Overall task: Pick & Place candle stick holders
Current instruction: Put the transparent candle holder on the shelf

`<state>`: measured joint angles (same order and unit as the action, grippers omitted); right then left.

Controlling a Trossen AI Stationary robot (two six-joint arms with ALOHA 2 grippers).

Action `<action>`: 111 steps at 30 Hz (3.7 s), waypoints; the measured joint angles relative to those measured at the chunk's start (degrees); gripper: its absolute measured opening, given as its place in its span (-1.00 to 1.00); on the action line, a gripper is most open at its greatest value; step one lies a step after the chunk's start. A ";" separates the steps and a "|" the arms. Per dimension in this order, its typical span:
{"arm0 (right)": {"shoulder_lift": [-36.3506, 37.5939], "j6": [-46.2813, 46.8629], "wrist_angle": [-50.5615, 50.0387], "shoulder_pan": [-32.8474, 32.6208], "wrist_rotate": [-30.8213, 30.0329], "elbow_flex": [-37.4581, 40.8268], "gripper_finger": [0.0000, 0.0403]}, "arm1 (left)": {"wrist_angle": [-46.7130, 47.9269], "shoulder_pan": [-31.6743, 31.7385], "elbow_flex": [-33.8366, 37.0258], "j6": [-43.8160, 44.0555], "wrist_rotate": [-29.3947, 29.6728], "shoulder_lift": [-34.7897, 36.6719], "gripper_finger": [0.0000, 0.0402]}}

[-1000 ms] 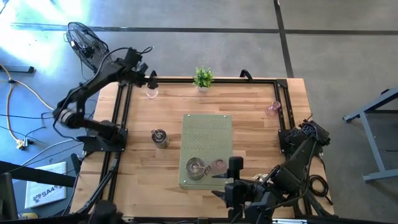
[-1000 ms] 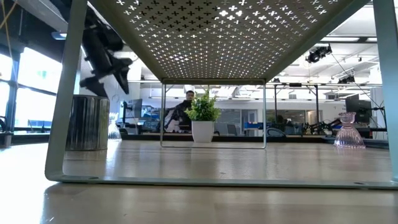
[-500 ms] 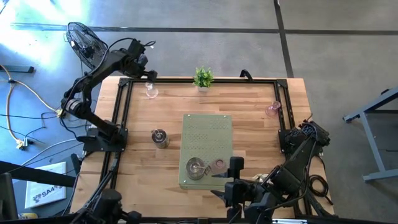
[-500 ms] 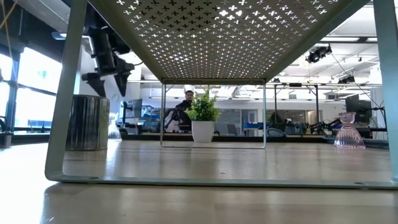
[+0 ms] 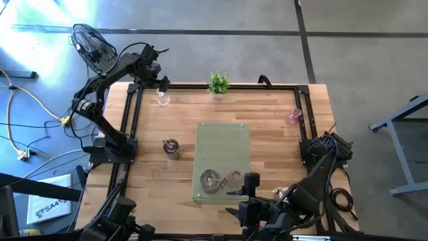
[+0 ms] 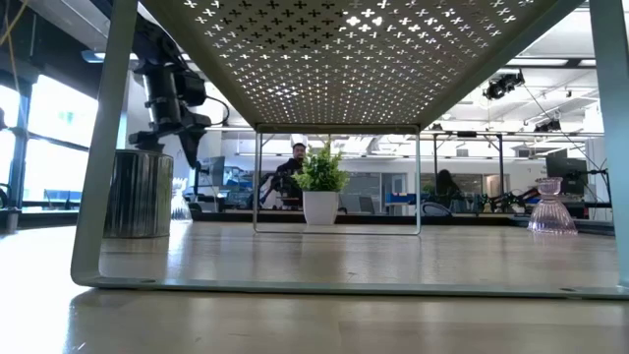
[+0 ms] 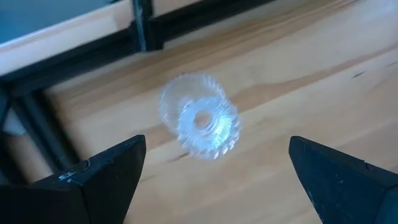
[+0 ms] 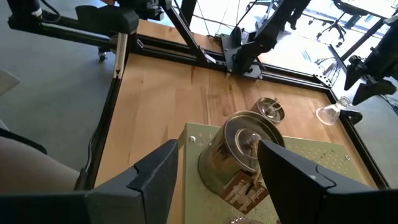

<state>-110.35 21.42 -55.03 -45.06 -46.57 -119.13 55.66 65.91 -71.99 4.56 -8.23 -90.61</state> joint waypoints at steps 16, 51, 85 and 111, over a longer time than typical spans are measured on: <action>-0.04 0.69 0.00 0.00 -0.43 0.02 0.07 | -1.96 -0.73 1.62 -1.51 0.06 -1.07 0.94; -0.02 3.22 0.00 0.02 -0.43 0.01 0.07 | -0.36 -3.31 1.70 -7.34 4.23 -1.22 0.94; 0.05 3.05 0.00 0.01 -0.20 0.02 0.07 | -5.29 -7.08 1.68 -5.25 4.35 -8.30 0.94; 0.05 3.18 -0.02 0.02 -0.42 0.02 0.07 | -6.05 -7.48 1.66 -5.62 3.05 -8.28 -0.22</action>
<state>-110.30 24.60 -55.05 -45.04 -46.98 -119.11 49.60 58.43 -70.32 -1.06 -5.19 -98.89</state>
